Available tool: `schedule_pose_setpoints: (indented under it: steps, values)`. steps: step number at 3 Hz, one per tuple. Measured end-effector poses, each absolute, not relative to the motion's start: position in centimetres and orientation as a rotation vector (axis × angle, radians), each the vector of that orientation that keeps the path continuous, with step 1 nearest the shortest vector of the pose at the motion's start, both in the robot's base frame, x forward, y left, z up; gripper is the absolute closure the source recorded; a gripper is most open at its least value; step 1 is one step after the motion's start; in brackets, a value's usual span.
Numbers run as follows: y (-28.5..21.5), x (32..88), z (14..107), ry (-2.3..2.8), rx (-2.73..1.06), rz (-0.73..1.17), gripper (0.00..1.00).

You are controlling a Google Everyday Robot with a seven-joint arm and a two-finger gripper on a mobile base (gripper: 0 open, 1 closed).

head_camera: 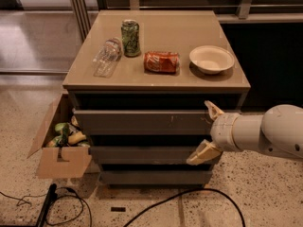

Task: Open top drawer

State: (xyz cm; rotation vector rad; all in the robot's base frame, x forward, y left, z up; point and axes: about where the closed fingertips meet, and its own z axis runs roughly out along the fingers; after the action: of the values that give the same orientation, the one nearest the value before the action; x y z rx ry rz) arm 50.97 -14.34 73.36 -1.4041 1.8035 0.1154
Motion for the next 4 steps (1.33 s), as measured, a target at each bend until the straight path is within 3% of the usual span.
schedule_pose_setpoints:
  steps: [3, 4]
  values:
    - [-15.2, 54.5, 71.7, 1.803, -1.456, 0.007, 0.00]
    - [-16.8, 55.8, 70.3, 1.827, -1.418, 0.099, 0.00]
